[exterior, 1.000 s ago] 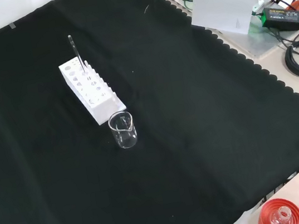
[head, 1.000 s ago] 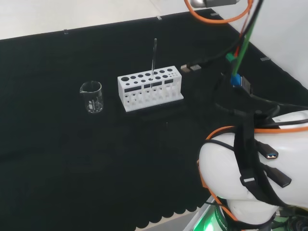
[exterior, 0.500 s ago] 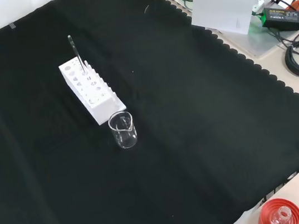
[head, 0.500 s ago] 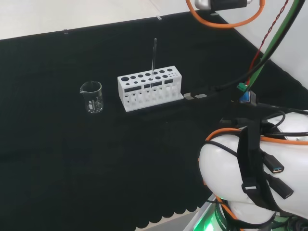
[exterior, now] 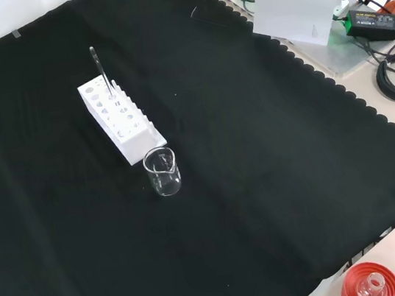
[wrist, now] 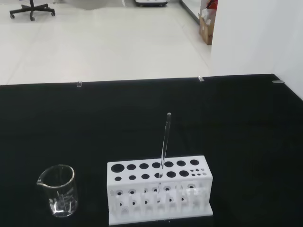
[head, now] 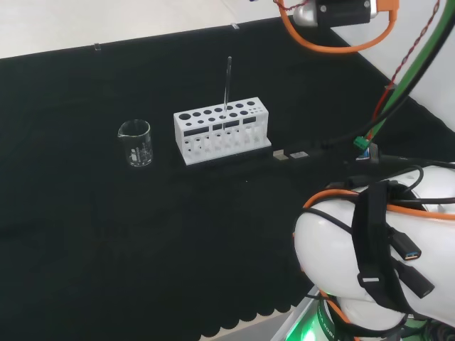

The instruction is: Take the glass rod from the white test tube rack.

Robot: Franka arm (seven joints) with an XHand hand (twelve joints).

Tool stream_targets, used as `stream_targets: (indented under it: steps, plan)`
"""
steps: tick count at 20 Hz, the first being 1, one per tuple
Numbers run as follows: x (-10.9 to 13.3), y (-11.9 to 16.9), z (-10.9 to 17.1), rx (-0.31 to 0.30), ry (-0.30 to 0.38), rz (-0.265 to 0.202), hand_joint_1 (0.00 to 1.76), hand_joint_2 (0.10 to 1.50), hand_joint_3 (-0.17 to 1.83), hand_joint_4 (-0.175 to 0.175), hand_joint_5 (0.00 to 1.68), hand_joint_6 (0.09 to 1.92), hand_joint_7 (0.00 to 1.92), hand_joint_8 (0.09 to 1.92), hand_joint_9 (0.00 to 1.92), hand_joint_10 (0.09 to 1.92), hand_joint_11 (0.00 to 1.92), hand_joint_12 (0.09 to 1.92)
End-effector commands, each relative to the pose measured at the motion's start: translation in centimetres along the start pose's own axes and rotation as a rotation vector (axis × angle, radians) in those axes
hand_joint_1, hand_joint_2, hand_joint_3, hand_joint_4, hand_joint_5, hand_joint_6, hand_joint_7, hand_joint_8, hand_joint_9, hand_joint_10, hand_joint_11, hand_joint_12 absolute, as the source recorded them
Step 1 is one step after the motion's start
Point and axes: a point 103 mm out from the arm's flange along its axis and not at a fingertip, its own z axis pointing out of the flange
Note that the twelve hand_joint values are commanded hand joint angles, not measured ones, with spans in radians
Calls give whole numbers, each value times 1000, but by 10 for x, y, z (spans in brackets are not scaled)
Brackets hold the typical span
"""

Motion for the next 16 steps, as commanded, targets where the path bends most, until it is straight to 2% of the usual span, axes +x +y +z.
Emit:
stream_targets:
  steps: [1,4,5,9,14,16]
  plan:
    - [-7,14,11,49,18,0,780,804,508,-54,384,87,203,720,182,861,0,1377]
    - [-11,31,16,78,13,-12,789,805,518,-60,432,87,243,738,237,867,5,1448]
    - [-4,39,18,82,-3,-15,792,806,520,-61,448,87,254,743,251,869,13,1457]
    - [-7,66,20,87,3,-19,799,809,533,-63,526,87,298,752,303,861,74,1450]
    - [-17,96,31,120,0,-32,802,813,541,-69,626,197,366,745,366,835,135,1425]
    - [-17,104,37,127,-2,-35,804,814,545,-71,604,334,420,736,404,816,167,1414]
